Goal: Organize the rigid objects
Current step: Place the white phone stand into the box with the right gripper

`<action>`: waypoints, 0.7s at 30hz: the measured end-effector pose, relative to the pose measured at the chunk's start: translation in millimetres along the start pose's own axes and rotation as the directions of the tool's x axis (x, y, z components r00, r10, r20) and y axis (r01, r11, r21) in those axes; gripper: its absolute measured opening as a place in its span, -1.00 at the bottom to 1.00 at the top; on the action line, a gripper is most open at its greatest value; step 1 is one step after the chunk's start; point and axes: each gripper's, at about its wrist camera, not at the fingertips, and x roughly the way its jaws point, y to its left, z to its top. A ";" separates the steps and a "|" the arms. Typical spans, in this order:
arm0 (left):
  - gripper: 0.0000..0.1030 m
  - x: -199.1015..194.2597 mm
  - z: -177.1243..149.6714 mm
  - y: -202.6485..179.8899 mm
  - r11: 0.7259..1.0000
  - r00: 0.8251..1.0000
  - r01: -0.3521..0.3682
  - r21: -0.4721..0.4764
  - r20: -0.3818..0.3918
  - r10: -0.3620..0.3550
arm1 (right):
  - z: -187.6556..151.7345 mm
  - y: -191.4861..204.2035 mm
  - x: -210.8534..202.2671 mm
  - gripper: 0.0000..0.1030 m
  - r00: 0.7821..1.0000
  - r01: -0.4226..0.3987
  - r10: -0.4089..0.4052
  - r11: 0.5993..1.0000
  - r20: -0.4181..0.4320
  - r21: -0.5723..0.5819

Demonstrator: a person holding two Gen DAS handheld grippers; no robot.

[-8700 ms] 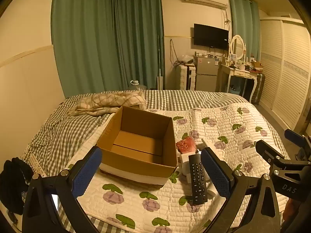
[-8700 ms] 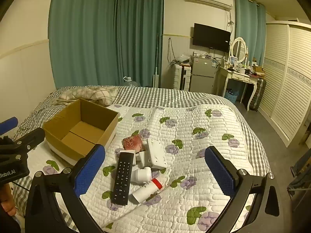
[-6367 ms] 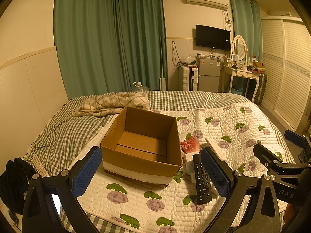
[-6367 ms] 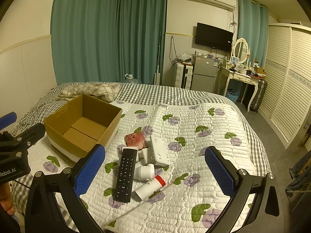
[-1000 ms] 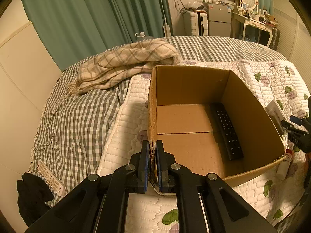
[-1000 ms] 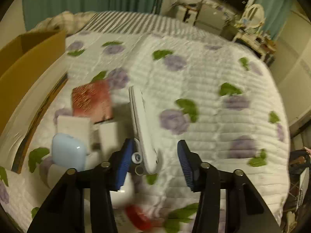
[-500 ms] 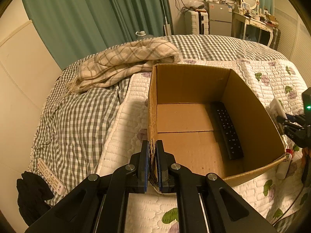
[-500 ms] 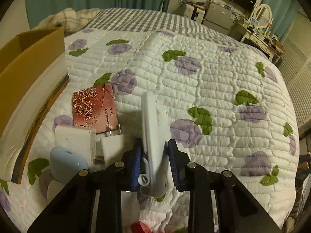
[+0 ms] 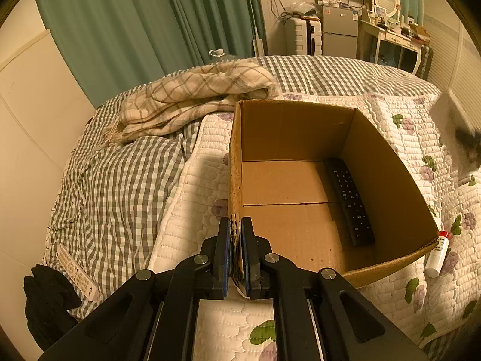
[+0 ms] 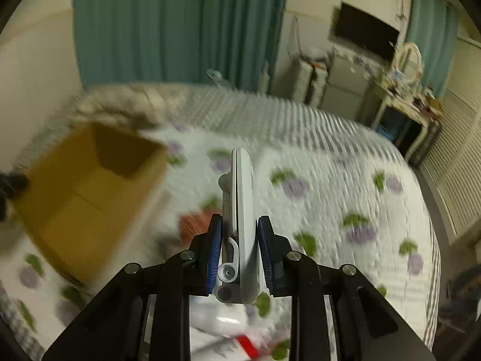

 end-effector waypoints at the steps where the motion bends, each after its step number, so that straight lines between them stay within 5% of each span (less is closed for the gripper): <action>1: -0.87 0.3 0.1 0.3 1.000 1.000 0.000 0.001 0.000 0.000 | 5.7 5.2 -4.6 -0.55 1.000 -0.011 0.011 1.000 0.014 -0.007; 6: -0.87 -0.8 1.2 0.3 1.000 1.000 -0.007 0.007 -0.002 0.007 | 37.5 50.9 -16.4 -0.64 0.991 -0.108 0.113 0.992 0.074 -0.065; 10: -0.86 -0.2 1.0 -1.0 1.000 1.000 -0.004 0.013 -0.006 0.004 | 41.6 84.3 -5.7 -1.00 0.981 -0.176 0.181 0.981 0.065 -0.083; 13: -0.86 0.5 0.4 -4.1 1.000 1.000 -0.004 0.017 -0.009 0.004 | 35.4 112.3 12.4 -1.00 0.979 -0.197 0.202 0.973 0.028 -0.119; 16: -0.86 0.9 0.0 -4.4 1.000 1.000 -0.006 0.018 -0.011 0.006 | 29.2 115.6 22.8 -1.00 0.969 -0.245 0.247 0.964 0.005 -0.101; 21: -0.86 2.9 -1.5 -2.5 1.000 1.000 -0.002 0.016 -0.018 0.002 | 26.4 86.3 6.0 -1.00 0.975 -0.215 0.218 0.974 0.045 -0.068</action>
